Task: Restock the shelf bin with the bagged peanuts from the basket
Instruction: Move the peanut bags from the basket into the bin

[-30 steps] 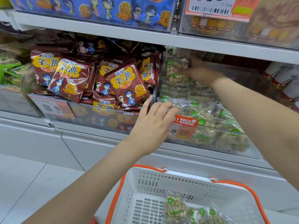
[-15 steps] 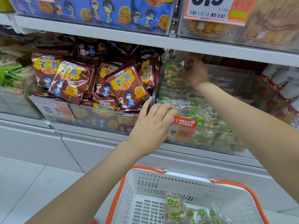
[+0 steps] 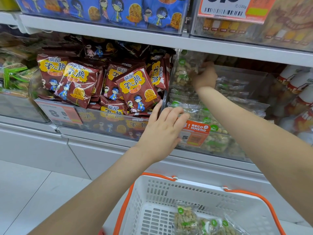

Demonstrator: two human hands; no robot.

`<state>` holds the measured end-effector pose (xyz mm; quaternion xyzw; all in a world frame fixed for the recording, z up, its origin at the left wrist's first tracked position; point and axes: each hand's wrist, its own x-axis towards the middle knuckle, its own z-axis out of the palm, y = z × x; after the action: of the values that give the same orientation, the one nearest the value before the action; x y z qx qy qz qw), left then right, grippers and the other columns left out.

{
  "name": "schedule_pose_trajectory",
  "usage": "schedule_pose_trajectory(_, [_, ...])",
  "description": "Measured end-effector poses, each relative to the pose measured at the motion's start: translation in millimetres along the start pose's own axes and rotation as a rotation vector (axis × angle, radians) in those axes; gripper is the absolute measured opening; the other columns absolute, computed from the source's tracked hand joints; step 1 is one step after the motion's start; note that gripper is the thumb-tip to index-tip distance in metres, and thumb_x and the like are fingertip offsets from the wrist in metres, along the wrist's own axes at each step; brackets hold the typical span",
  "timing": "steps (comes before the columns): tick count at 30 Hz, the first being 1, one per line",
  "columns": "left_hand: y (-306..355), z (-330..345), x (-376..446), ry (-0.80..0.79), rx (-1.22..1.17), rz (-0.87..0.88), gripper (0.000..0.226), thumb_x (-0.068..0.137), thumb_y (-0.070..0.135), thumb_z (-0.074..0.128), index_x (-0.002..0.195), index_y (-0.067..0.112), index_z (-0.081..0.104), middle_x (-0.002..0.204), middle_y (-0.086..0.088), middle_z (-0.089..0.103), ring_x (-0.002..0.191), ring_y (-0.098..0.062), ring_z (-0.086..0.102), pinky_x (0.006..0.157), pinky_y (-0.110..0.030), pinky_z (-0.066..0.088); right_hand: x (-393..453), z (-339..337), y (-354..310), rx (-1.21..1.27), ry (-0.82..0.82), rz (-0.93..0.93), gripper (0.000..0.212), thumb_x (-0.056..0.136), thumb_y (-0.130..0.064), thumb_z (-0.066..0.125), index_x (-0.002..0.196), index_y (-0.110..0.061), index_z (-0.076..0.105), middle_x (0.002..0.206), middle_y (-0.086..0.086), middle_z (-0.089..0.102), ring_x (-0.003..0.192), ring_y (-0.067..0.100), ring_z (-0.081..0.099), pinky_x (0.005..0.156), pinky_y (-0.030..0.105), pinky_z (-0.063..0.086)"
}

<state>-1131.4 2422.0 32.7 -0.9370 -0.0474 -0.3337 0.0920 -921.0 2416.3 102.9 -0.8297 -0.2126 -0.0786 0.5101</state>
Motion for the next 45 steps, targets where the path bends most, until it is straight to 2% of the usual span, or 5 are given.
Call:
schedule_pose_trajectory(19, [1, -9, 1, -0.07, 0.022, 0.0, 0.077, 0.058, 0.036, 0.084, 0.12, 0.015, 0.042, 0.117, -0.008, 0.056, 0.106, -0.028, 0.055, 0.11, -0.049, 0.022, -25, -34, -6, 0.185, -0.087, 0.139, 0.046, 0.082, -0.026, 0.074, 0.114, -0.013, 0.043, 0.104, 0.002, 0.055, 0.099, 0.019, 0.056, 0.074, 0.024, 0.044])
schedule_pose_trajectory(33, [78, -31, -68, 0.116, -0.09, -0.077, 0.045, 0.073, 0.003, 0.049, 0.117, 0.003, 0.058, 0.128, -0.024, 0.053, 0.129, -0.036, 0.037, 0.109, -0.052, 0.027, -259, -170, 120, 0.095, -0.193, -0.15, 0.024, 0.087, -0.021, 0.068, 0.097, -0.028, 0.047, 0.079, -0.003, 0.054, 0.069, 0.011, 0.049, 0.06, 0.023, 0.041])
schedule_pose_trajectory(36, [97, 5, -108, -0.1, -0.102, 0.068, 0.045, 0.067, 0.006, 0.054, 0.113, 0.007, 0.053, 0.125, -0.021, 0.057, 0.12, -0.033, 0.047, 0.1, -0.045, 0.037, -306, -160, 192, -0.124, -0.428, 0.03, 0.022, 0.088, -0.027, 0.065, 0.1, -0.028, 0.047, 0.083, -0.004, 0.052, 0.074, 0.016, 0.051, 0.063, 0.03, 0.04])
schedule_pose_trajectory(40, [129, 53, -179, -1.002, -0.152, 0.07, 0.054, 0.081, 0.006, 0.058, 0.133, 0.012, 0.041, 0.138, -0.011, 0.042, 0.129, -0.029, 0.038, 0.101, -0.039, 0.036, -346, -152, 273, -0.562, -0.795, 0.27, 0.041, 0.09, -0.038, 0.058, 0.124, -0.018, 0.044, 0.117, 0.008, 0.053, 0.101, 0.028, 0.056, 0.085, 0.04, 0.047])
schedule_pose_trajectory(45, [161, 108, -269, -1.483, -0.288, -0.255, 0.072, 0.083, 0.02, 0.067, 0.142, 0.015, 0.027, 0.142, -0.005, 0.035, 0.131, -0.023, 0.035, 0.099, -0.035, 0.041, -359, -146, 328, -0.513, -0.707, 0.717, 0.081, 0.083, -0.033, 0.071, 0.143, -0.007, 0.021, 0.139, 0.017, 0.042, 0.125, 0.036, 0.044, 0.102, 0.045, 0.04])
